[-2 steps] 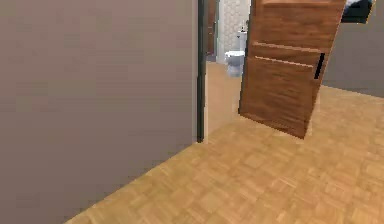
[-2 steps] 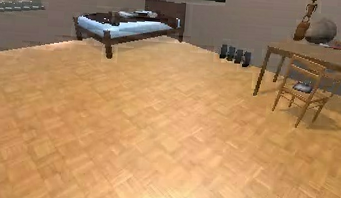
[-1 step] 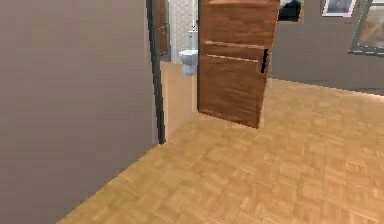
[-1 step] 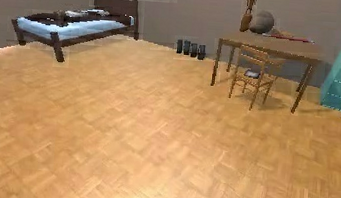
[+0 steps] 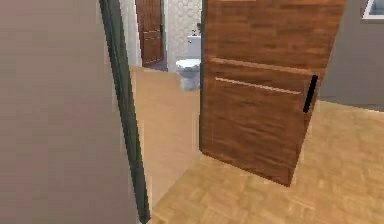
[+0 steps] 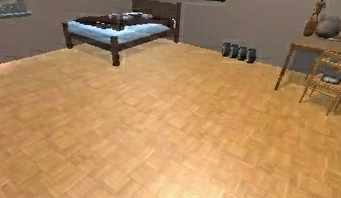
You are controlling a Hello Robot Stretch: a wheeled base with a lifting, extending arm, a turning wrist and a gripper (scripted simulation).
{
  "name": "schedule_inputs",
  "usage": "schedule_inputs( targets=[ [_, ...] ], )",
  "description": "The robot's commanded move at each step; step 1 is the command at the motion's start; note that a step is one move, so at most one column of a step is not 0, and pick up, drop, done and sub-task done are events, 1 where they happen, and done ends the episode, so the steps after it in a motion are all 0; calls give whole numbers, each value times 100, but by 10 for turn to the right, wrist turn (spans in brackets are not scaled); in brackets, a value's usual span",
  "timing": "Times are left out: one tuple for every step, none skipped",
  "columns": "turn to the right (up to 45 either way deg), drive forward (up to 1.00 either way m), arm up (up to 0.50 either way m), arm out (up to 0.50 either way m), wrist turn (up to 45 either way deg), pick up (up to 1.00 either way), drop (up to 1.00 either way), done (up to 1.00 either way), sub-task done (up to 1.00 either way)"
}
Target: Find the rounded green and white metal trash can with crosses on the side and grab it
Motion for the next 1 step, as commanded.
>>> schedule_inputs(
  targets=[
    [30,0,0,0,0,0,0,0,0]
  ],
)
